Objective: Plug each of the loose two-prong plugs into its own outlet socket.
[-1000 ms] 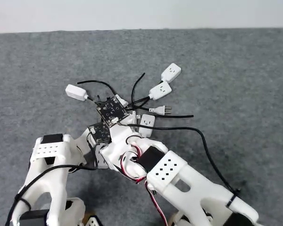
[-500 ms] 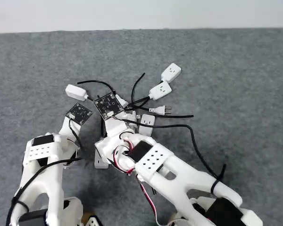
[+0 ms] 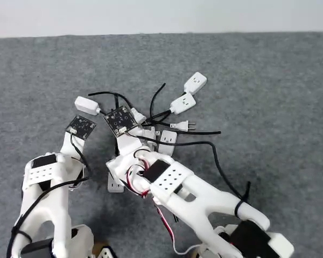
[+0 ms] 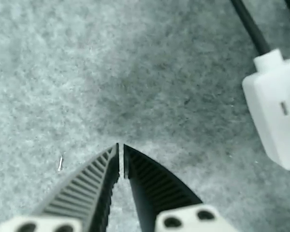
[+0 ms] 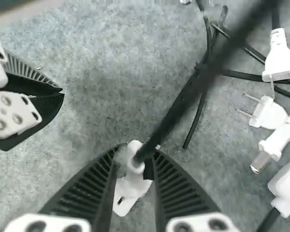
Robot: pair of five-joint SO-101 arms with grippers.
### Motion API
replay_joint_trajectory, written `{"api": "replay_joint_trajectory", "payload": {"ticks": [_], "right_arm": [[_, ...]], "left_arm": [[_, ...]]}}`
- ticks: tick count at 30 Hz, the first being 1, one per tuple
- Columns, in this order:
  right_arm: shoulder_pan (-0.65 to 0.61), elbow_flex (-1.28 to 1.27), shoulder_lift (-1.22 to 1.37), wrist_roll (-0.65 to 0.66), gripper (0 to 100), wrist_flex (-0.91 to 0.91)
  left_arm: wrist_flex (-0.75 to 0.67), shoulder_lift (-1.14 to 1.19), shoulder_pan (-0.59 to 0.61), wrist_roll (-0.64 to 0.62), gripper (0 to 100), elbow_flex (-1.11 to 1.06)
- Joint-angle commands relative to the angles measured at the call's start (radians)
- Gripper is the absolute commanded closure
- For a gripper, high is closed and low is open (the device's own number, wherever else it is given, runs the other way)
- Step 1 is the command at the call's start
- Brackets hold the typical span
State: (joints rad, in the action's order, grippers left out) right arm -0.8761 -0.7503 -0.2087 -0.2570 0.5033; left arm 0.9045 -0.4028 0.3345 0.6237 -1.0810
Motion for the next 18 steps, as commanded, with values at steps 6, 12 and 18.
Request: {"api": "replay_joint_trajectory", "payload": {"ticks": [6,12,18], "right_arm": [[0.002,0.074,0.018,0.011,99.1,-0.015],[0.005,0.092,-0.025,0.009,99.1,0.044],[0.110,0.095,-0.090,-0.014,99.1,0.291]], "left_arm": [[-0.018,-0.026,0.008,-0.014,99,0.062],[-0.034,-0.025,0.005,-0.014,99,0.059],[-0.037,-0.017,0.006,-0.015,99,0.061]]}}
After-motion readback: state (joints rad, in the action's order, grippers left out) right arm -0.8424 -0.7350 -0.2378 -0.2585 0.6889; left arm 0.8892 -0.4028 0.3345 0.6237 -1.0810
